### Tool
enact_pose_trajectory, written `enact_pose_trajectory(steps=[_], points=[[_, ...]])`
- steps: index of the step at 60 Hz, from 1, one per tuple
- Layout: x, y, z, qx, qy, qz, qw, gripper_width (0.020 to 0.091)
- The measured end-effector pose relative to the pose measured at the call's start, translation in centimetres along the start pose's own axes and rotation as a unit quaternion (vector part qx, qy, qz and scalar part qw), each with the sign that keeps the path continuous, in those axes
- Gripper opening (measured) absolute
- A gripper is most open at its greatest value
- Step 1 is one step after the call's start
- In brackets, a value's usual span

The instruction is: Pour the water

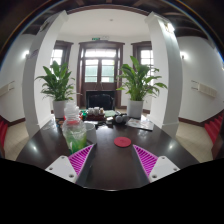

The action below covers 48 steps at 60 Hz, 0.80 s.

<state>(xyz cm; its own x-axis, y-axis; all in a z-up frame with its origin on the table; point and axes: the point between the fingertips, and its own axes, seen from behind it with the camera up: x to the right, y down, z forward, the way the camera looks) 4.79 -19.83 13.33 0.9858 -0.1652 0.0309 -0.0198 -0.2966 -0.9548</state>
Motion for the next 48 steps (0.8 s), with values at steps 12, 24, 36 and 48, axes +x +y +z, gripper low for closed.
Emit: enact_pose_trajectory(steps=[12,24,36,48], points=[[-6.2,3.7,-1.8,-0.01,-0.044,0.004,0.999,0.0751],[-11.0,3.6,-0.2,0.009,-0.079,0.017,0.997,0.0756],[-11.2,2.2,3.9,0.028,-0.073,0.023,0.997,0.0751],[-12.3,1.5,7.0,0.023,-0.071,-0.027,0.997,0.0747]])
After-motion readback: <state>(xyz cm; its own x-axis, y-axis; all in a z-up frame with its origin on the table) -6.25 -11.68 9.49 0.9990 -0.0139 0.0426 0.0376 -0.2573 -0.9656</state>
